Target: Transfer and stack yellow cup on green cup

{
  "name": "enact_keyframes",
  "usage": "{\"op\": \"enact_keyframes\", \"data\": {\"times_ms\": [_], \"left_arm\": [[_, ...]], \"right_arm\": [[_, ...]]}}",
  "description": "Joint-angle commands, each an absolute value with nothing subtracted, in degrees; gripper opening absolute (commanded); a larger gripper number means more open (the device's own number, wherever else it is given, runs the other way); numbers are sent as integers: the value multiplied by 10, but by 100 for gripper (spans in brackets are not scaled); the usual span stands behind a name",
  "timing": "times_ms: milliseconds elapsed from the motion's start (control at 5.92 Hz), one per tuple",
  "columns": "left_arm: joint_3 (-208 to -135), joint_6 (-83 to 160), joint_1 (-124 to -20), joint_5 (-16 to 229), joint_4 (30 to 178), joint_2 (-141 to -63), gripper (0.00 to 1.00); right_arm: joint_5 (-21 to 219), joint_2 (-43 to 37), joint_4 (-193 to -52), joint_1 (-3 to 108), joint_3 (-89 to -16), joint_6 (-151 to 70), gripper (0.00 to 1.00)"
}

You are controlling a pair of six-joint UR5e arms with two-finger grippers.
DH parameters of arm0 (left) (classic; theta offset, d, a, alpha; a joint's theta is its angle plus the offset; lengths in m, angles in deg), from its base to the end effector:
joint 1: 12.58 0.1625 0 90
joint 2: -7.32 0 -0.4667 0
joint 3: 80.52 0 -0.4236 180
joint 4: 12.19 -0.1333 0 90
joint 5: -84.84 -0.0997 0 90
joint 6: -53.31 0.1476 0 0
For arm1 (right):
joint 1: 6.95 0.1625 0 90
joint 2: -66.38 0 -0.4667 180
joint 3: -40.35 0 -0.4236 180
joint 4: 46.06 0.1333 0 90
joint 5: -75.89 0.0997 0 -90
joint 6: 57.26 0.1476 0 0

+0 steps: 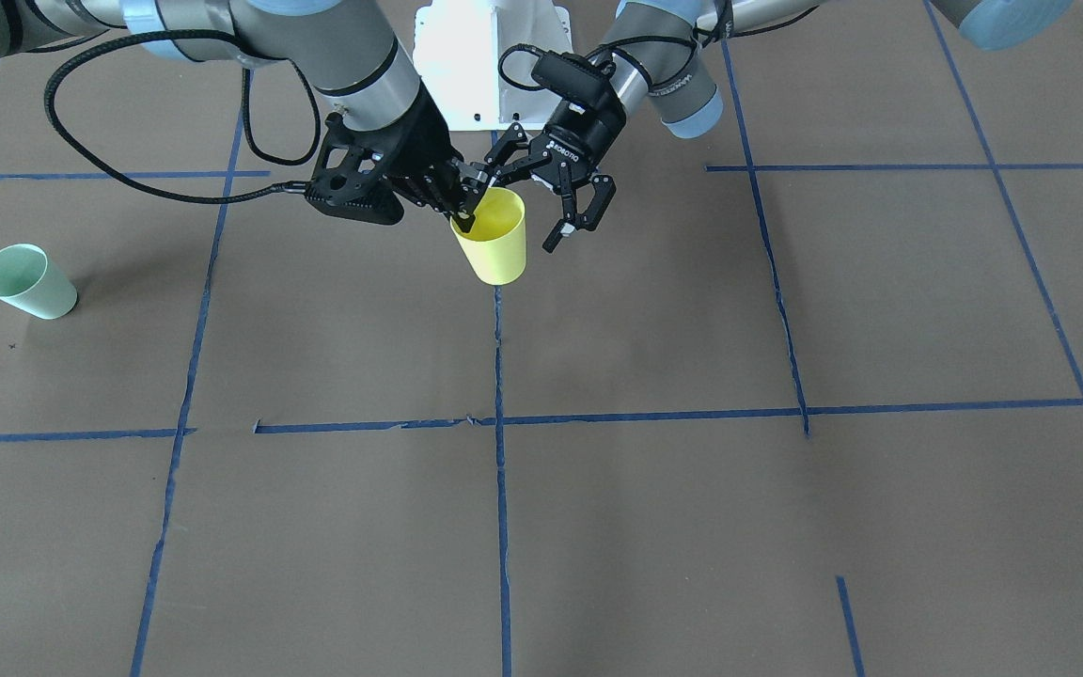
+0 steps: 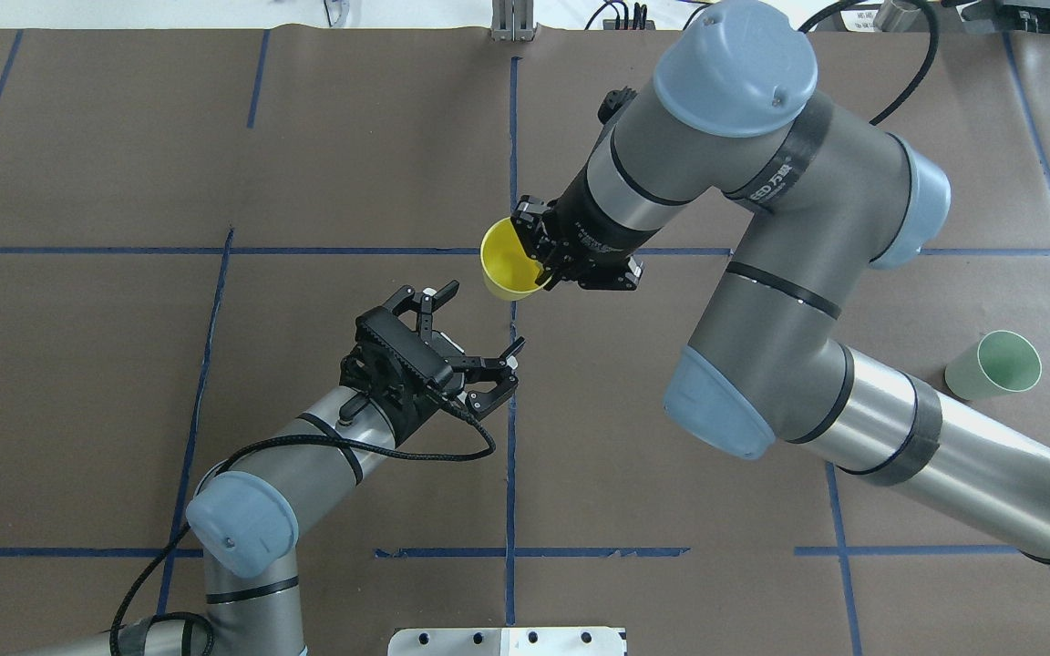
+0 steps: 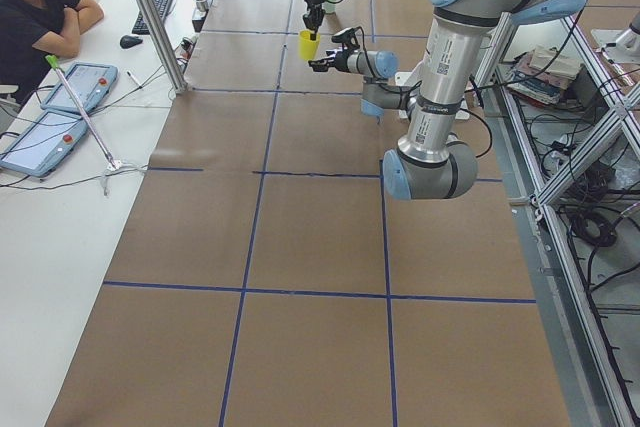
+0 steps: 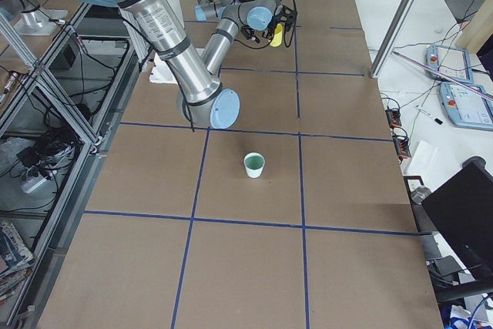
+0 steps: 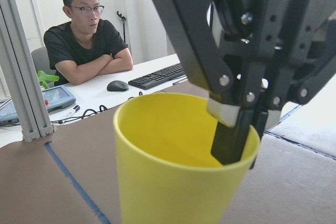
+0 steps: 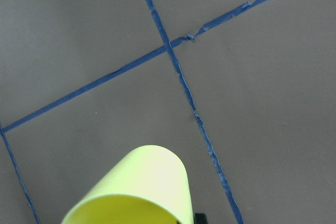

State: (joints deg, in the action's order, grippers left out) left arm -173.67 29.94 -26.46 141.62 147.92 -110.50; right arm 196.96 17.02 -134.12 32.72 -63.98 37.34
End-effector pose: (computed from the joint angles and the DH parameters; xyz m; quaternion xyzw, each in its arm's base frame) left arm 0.6117 -0.3718 0.2357 0.6167 0.4472 0.0728 0.6437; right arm -0.5081 -0.4956 0.1553 -0.0862 -0.5087 0.2010 0.8327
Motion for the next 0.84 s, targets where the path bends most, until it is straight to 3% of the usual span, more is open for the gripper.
{"op": "enact_keyframes", "data": {"times_ms": [0,675], "left_arm": [[-1734,298,-264,1416,1478,-1107,100],[-1732,201,-246,1422,1378,-1125,100]], "right_arm": [[1970,135,-1342,392,-642,394,0],[1973,2,-1337,468,-704,385,0]]}}
